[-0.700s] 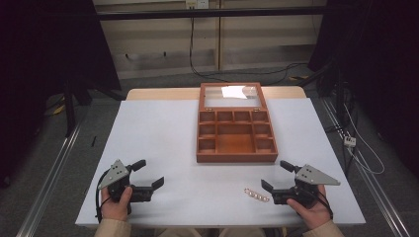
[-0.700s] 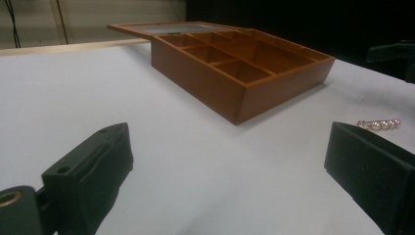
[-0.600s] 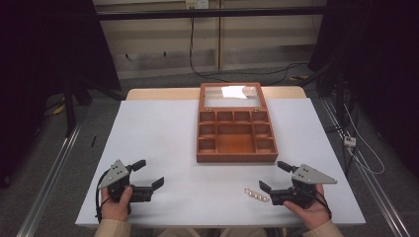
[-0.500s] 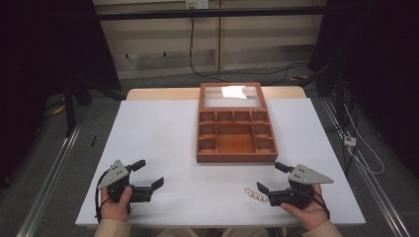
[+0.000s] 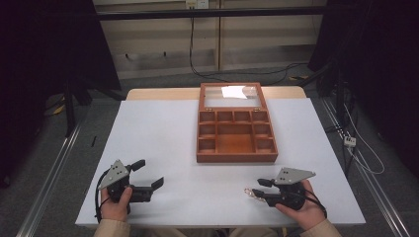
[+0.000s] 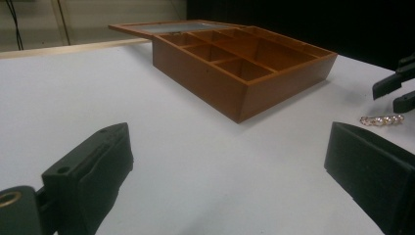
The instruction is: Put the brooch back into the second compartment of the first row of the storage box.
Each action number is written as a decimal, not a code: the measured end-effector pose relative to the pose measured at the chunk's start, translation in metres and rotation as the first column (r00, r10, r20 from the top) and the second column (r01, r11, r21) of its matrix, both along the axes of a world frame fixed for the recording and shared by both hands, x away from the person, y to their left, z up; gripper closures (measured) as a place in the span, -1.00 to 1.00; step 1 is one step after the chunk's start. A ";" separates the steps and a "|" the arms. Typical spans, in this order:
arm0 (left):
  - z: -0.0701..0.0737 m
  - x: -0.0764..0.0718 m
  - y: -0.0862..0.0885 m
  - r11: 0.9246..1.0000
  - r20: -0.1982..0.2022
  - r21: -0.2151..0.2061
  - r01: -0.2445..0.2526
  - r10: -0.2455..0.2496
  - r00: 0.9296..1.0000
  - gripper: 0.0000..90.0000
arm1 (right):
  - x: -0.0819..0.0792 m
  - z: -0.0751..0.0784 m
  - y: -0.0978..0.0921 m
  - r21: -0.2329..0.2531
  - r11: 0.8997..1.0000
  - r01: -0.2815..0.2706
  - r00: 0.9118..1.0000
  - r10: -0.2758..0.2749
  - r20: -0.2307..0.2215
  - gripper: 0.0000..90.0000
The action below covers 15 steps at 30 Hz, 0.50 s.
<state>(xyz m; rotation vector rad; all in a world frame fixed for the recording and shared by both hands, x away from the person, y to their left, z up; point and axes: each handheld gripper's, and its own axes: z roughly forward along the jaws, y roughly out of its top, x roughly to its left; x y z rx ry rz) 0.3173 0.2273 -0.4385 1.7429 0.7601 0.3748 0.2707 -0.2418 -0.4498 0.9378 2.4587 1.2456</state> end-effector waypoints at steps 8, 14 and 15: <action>0.000 0.000 -0.001 1.000 -0.001 0.007 0.002 -0.002 1.000 -0.92 | -0.001 -0.005 0.006 -0.096 0.995 -0.019 0.998 0.012 -0.065 0.78; 0.001 0.000 -0.001 1.000 0.004 0.011 0.000 0.000 1.000 -0.92 | 0.005 -0.005 0.002 -0.060 0.998 -0.028 0.995 0.022 -0.094 0.78; 0.001 0.000 -0.001 1.000 0.004 0.011 -0.001 0.001 1.000 -0.92 | 0.006 -0.004 0.002 -0.056 0.998 -0.027 0.996 0.022 -0.090 0.78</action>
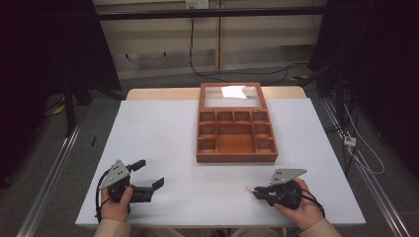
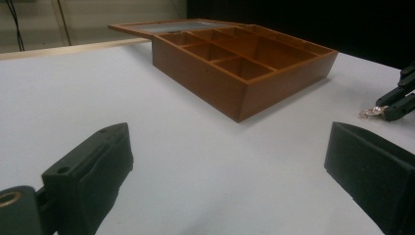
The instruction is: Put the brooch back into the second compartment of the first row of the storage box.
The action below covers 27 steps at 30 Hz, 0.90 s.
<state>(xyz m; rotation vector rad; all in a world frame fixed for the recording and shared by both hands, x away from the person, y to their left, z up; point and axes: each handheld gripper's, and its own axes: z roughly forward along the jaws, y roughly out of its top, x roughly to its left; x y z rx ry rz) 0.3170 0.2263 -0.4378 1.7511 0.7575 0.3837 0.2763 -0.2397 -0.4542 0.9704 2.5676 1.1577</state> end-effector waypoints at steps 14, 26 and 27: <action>0.000 0.001 -0.001 1.000 -0.001 -0.001 0.007 -0.007 1.000 -0.92 | 0.010 0.017 0.000 0.105 0.994 0.008 1.000 -0.007 -0.010 0.78; 0.000 0.002 -0.001 1.000 0.000 -0.001 0.006 -0.006 1.000 -0.92 | 0.026 0.026 0.004 0.133 0.991 0.006 1.000 -0.003 -0.021 0.78; 0.000 0.002 -0.001 1.000 0.000 -0.001 0.006 -0.006 1.000 -0.92 | 0.027 0.027 0.004 0.136 0.991 0.006 1.000 -0.003 -0.021 0.78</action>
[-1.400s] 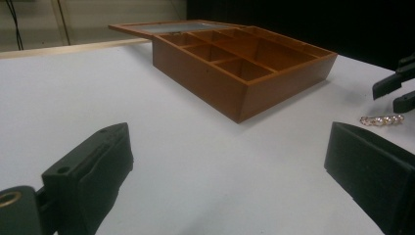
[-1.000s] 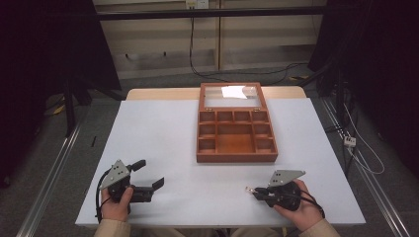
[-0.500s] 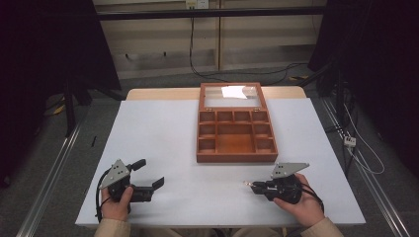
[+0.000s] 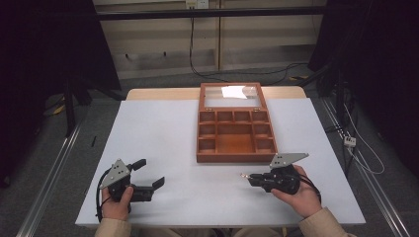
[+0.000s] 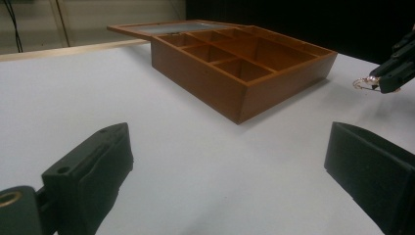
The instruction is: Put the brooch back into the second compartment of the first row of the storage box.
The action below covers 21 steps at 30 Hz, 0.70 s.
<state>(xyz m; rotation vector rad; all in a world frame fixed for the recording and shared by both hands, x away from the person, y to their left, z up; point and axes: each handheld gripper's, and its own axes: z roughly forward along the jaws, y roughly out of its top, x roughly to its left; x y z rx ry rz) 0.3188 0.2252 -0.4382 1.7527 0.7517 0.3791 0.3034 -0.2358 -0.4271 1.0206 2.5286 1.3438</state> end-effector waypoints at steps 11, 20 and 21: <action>0.000 0.001 0.000 1.000 0.003 -0.001 0.006 -0.006 1.000 -0.92 | 0.016 0.013 0.005 0.007 1.000 -0.008 1.000 0.008 0.002 0.78; 0.000 0.001 0.000 1.000 0.004 -0.004 0.006 -0.006 1.000 -0.92 | 0.032 0.024 0.014 0.018 1.000 -0.021 1.000 0.021 0.004 0.78; 0.000 0.001 0.000 1.000 0.003 -0.005 0.006 -0.006 1.000 -0.92 | 0.033 0.025 0.015 0.020 1.000 -0.021 1.000 0.021 0.004 0.78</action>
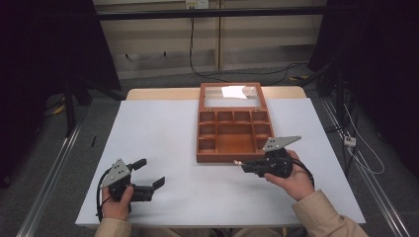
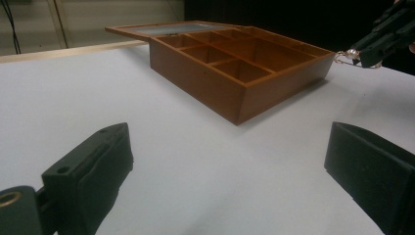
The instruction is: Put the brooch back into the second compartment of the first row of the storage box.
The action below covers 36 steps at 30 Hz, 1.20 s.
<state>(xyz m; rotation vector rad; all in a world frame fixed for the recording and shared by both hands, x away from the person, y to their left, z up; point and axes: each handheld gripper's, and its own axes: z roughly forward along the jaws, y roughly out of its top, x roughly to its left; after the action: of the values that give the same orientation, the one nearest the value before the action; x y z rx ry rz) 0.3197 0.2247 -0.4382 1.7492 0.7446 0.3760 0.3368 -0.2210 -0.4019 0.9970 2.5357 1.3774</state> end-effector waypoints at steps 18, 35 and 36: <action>0.000 0.001 0.000 1.000 -0.003 0.003 0.003 -0.003 1.000 -0.92 | 0.029 0.017 0.009 -0.011 1.000 0.006 1.000 -0.006 -0.001 0.78; 0.000 0.001 0.000 1.000 0.000 -0.001 0.003 -0.003 1.000 -0.92 | 0.056 0.027 0.018 -0.022 0.999 0.030 0.999 -0.030 0.016 0.78; 0.001 0.001 0.000 1.000 0.000 -0.002 0.003 -0.003 1.000 -0.92 | 0.057 0.027 0.018 -0.023 0.999 0.031 0.999 -0.031 0.017 0.78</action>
<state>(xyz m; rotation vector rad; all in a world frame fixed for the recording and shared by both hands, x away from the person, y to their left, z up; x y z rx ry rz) 0.3205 0.2246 -0.4377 1.7487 0.7417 0.3731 0.3938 -0.2025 -0.3750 1.0115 2.5076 1.3392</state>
